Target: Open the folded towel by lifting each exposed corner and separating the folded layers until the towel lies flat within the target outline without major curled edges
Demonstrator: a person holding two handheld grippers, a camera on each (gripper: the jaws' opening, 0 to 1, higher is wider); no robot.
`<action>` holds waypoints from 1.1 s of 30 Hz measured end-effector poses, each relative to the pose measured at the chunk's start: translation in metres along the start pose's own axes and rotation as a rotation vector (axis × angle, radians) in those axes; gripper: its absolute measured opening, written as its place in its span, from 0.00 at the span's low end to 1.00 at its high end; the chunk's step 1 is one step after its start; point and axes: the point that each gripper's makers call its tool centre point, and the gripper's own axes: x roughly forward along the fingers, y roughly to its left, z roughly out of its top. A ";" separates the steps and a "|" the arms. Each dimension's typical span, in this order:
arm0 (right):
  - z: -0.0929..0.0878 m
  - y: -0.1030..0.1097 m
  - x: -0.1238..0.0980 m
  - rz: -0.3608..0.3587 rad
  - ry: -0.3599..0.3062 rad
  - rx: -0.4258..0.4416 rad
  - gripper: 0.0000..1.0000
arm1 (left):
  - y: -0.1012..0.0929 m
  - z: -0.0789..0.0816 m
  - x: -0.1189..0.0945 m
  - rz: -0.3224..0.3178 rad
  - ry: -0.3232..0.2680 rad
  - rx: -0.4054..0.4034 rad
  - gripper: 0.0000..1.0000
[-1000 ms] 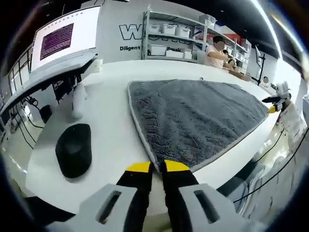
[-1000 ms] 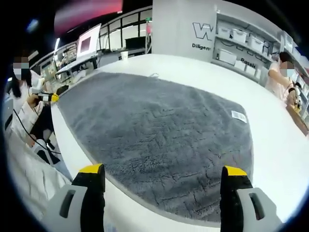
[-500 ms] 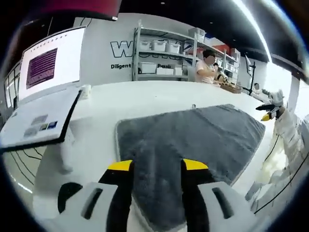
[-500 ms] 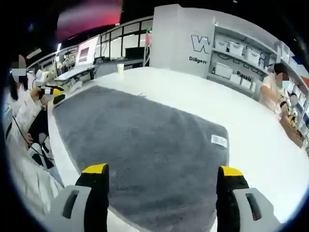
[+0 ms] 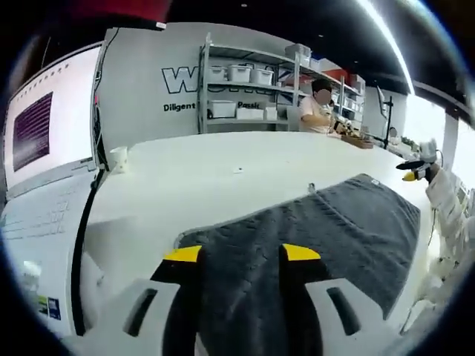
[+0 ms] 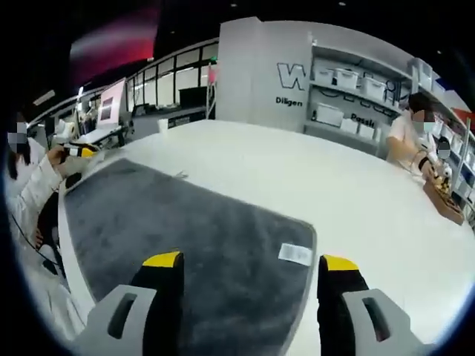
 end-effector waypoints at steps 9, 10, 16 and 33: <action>0.005 -0.047 0.032 -0.043 0.006 0.042 0.59 | 0.014 -0.004 0.044 0.019 0.014 -0.012 0.38; 0.005 -0.053 0.035 -0.052 0.009 0.049 0.58 | 0.014 -0.005 0.048 0.018 0.016 -0.011 0.38; 0.004 -0.079 0.060 -0.068 0.004 0.106 0.48 | 0.029 -0.005 0.070 0.038 0.021 0.007 0.38; -0.022 -0.096 0.127 -0.007 0.098 0.105 0.39 | 0.069 -0.038 0.101 0.109 0.103 -0.027 0.34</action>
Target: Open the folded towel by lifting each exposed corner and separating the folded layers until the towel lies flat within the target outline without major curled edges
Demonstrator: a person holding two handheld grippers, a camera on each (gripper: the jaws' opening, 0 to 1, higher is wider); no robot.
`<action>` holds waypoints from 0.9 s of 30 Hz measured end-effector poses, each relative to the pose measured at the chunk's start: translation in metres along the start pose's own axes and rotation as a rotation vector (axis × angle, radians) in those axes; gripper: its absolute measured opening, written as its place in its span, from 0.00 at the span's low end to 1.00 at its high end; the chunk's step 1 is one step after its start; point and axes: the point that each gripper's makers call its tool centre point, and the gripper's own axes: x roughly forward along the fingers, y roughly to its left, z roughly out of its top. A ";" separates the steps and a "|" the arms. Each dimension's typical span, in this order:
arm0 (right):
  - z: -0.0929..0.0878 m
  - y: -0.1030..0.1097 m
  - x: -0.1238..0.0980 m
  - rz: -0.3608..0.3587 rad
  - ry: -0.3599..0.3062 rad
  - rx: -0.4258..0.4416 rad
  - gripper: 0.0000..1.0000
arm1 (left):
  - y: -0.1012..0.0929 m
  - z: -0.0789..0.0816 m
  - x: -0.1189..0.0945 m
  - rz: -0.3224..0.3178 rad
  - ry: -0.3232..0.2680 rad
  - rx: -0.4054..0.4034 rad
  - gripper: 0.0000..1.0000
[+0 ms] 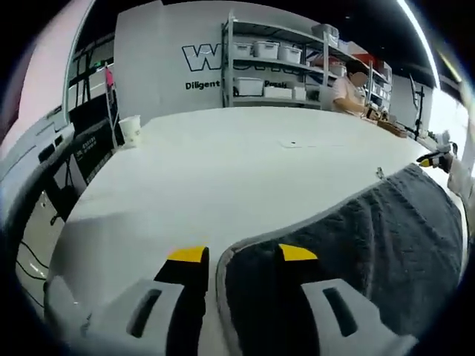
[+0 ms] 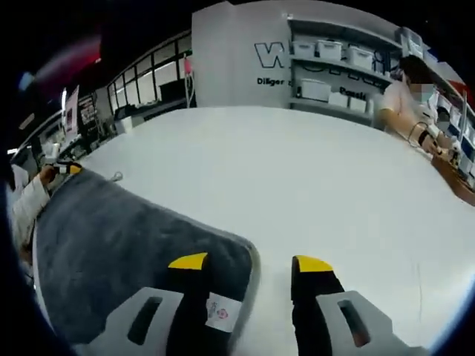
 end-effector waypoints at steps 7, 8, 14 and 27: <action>-0.001 -0.002 0.007 0.008 -0.005 0.013 0.34 | 0.008 -0.005 0.004 0.006 0.013 -0.006 0.29; 0.000 -0.001 0.007 0.013 -0.010 0.015 0.33 | 0.009 -0.006 0.004 0.005 0.015 -0.011 0.28; 0.006 -0.001 0.011 0.035 -0.034 0.043 0.29 | 0.011 -0.006 0.007 -0.011 -0.011 -0.037 0.20; 0.003 -0.007 0.019 0.042 -0.039 0.078 0.17 | 0.015 -0.005 0.007 -0.021 -0.038 -0.086 0.06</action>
